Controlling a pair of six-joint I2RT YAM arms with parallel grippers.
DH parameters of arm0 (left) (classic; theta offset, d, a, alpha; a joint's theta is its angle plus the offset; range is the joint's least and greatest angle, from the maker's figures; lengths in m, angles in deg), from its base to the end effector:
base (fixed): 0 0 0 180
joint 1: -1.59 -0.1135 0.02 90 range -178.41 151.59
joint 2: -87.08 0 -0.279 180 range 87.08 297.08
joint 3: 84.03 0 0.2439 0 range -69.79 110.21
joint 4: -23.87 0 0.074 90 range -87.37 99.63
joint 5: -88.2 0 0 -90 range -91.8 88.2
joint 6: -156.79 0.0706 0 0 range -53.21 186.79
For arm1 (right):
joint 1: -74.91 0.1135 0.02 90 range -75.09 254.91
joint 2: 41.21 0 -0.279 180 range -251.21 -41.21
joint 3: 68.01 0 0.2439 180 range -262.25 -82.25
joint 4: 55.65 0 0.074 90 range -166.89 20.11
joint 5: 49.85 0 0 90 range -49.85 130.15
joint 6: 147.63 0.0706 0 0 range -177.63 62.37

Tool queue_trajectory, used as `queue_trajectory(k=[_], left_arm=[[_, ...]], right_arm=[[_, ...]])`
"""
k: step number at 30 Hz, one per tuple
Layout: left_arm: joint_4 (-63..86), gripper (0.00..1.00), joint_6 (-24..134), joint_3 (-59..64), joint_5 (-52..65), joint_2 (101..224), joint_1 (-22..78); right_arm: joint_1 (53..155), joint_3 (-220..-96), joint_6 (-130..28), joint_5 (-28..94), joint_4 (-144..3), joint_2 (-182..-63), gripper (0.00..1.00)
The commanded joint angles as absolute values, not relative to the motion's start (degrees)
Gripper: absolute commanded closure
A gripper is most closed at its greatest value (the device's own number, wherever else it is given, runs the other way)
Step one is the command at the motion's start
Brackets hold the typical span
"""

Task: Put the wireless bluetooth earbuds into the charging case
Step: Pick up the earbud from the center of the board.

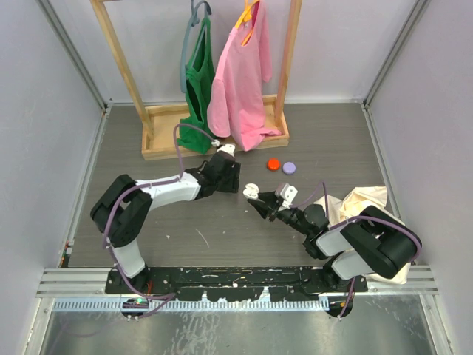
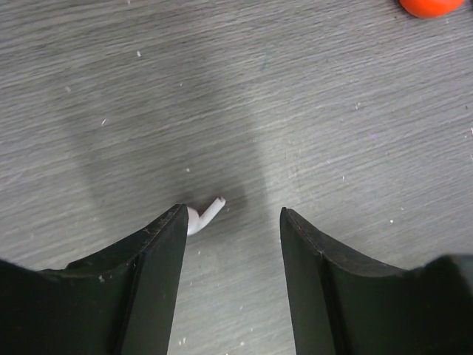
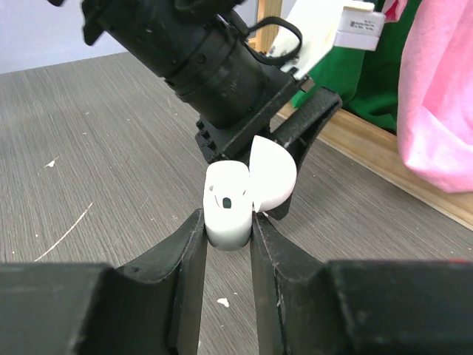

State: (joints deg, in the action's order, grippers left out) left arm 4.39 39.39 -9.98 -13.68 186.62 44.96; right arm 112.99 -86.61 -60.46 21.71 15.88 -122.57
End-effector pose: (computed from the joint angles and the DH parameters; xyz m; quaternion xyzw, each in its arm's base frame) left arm 0.2918 -0.2556 0.1826 0.0884 0.9154 -0.1426 0.3659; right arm 0.1665 0.1588 0.1940 -0.3385 0.5595 0.3263 0.6825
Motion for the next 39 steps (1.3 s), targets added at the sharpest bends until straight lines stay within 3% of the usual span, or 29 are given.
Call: queue_trajectory(k=[1, 8, 18, 39], left_arm=[[7.70, 0.47, 40.69, -5.49, -10.39, 189.91, 43.86], [4.85, 0.54, 40.35, -2.18, -8.37, 194.26, 43.66], [1.45, 0.57, 37.32, -4.81, -6.02, 193.30, 43.64], [-5.27, 0.58, 34.00, -12.32, -4.41, 181.36, 44.04]], right_arm=[[113.15, -86.31, -61.76, 23.25, 22.96, -121.20, 0.99], [113.21, -86.19, -61.86, 23.70, 22.99, -120.92, 0.99], [113.20, -86.20, -61.85, 23.54, 22.93, -120.97, 0.99], [113.21, -86.29, -61.69, 23.53, 22.98, -120.93, 0.99]])
